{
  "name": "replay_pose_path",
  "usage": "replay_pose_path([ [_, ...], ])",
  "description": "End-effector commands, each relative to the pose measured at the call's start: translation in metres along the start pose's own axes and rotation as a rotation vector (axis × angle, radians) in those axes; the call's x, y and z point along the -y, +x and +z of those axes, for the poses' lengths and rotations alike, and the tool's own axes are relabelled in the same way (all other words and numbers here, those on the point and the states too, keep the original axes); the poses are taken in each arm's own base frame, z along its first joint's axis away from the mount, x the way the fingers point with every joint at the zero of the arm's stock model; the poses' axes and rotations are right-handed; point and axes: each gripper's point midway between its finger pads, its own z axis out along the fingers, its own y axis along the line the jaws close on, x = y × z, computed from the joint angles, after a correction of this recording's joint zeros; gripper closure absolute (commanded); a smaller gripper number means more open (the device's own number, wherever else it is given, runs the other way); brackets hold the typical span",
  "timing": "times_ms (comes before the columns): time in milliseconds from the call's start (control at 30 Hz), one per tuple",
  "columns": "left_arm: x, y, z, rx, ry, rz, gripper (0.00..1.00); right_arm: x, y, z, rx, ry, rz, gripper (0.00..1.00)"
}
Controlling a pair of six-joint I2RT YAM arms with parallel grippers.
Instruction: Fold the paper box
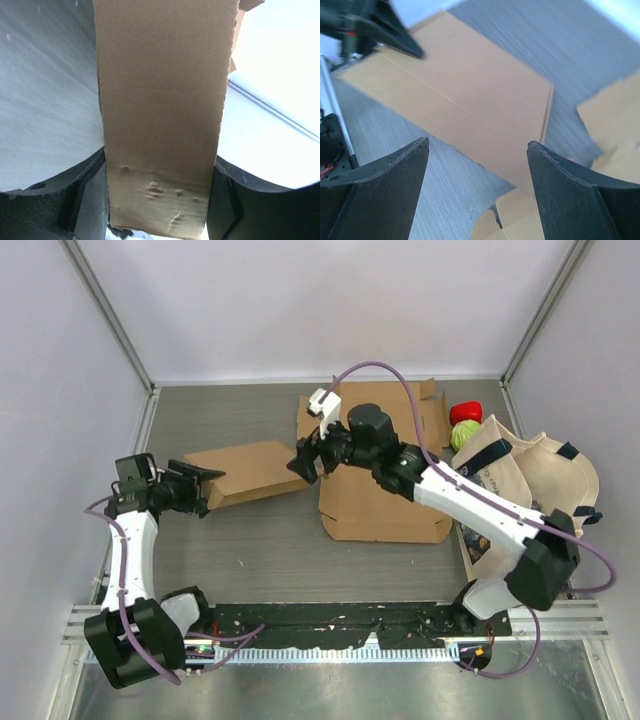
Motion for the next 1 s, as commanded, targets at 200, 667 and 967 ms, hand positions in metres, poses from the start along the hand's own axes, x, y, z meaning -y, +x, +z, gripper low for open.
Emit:
replay_pose_path([
  [200,-0.025,0.076,-0.009,-0.423,-0.114,-0.481,0.98,0.004,-0.026,-0.059,0.076,0.133,-0.231,0.11],
  [667,-0.029,0.035,0.036,-0.476,-0.055,-0.729,0.9,0.048,-0.002,-0.044,0.095,-0.007,0.184,0.11],
  [967,-0.044,0.018,0.045,-0.448,-0.143,-0.753,0.89,0.086,-0.018,-0.014,0.075,0.027,-0.032,0.16],
])
